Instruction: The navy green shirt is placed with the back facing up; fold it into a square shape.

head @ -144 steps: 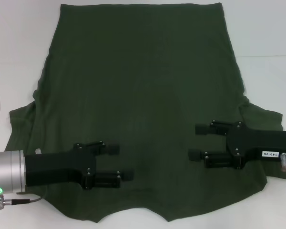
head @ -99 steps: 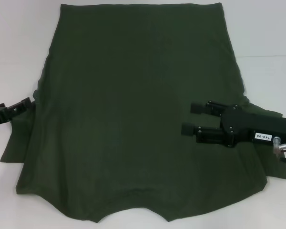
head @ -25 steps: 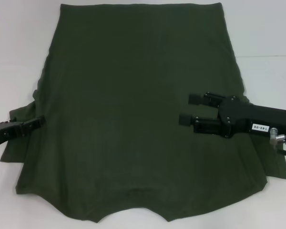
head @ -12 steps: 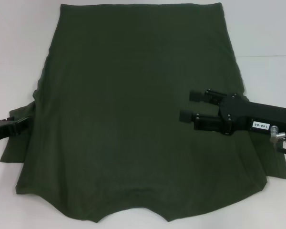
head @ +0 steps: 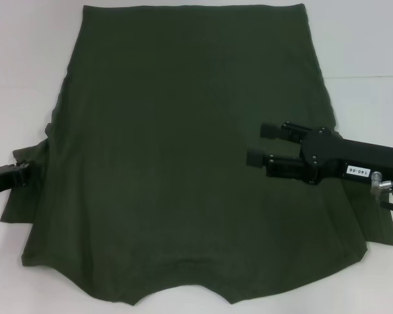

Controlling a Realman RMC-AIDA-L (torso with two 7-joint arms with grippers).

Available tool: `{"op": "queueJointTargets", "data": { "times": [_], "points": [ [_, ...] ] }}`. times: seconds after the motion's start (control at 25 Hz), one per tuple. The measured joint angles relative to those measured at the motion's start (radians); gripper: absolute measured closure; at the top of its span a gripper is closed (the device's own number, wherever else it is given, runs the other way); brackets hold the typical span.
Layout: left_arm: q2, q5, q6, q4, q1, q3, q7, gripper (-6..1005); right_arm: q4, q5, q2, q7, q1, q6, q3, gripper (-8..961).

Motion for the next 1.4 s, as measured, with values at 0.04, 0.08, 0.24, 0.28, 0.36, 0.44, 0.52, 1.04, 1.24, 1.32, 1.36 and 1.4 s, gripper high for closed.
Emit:
{"op": "queueJointTargets", "data": {
  "times": [0.04, 0.08, 0.24, 0.28, 0.36, 0.44, 0.52, 1.04, 1.24, 1.32, 1.36, 1.4],
  "points": [
    [0.000, 0.000, 0.000, 0.000, 0.000, 0.000, 0.000, 774, 0.000, 0.000, 0.000, 0.000, 0.000, 0.000, 0.000, 59],
    [0.000, 0.001, 0.000, 0.001, 0.000, 0.000, 0.000, 816, 0.000, 0.000, 0.000, -0.001, -0.001, 0.001, 0.000, 59],
    [0.000, 0.001, 0.000, 0.001, 0.000, 0.000, 0.000, 939, 0.000, 0.009, 0.000, -0.002, -0.001, 0.003, 0.000, 59],
    [0.000, 0.001, 0.000, 0.002, 0.000, 0.000, 0.000, 970, 0.000, 0.013, 0.000, -0.002, -0.002, 0.004, 0.000, 59],
    [0.001, 0.001, 0.000, 0.002, 0.000, 0.000, 0.000, 1001, 0.001, 0.019, 0.000, -0.003, -0.004, 0.007, 0.000, 58],
    [0.002, 0.002, 0.000, 0.003, 0.000, 0.000, 0.001, 1000, 0.002, 0.024, 0.000, -0.003, -0.006, 0.011, 0.000, 58],
    [0.004, 0.002, -0.003, 0.004, 0.000, 0.000, 0.002, 999, 0.007, 0.032, 0.000, -0.004, -0.007, 0.015, 0.000, 58],
    [0.028, 0.027, -0.071, 0.050, -0.014, -0.007, 0.005, 997, 0.068, 0.064, 0.005, -0.039, 0.000, 0.036, -0.008, 58],
    [0.035, 0.036, -0.103, 0.062, -0.028, -0.004, 0.009, 998, 0.079, 0.071, 0.006, -0.042, 0.004, 0.037, -0.010, 58],
    [0.038, 0.047, -0.114, 0.064, -0.034, -0.005, 0.009, 998, 0.081, 0.074, 0.006, -0.042, 0.005, 0.037, -0.011, 58],
    [0.039, 0.052, -0.123, 0.066, -0.038, -0.005, 0.010, 998, 0.082, 0.074, 0.006, -0.042, 0.005, 0.038, -0.011, 58],
    [0.040, 0.053, -0.129, 0.069, -0.040, -0.003, 0.010, 998, 0.083, 0.074, 0.006, -0.042, 0.005, 0.038, -0.011, 58]
  ]
}}
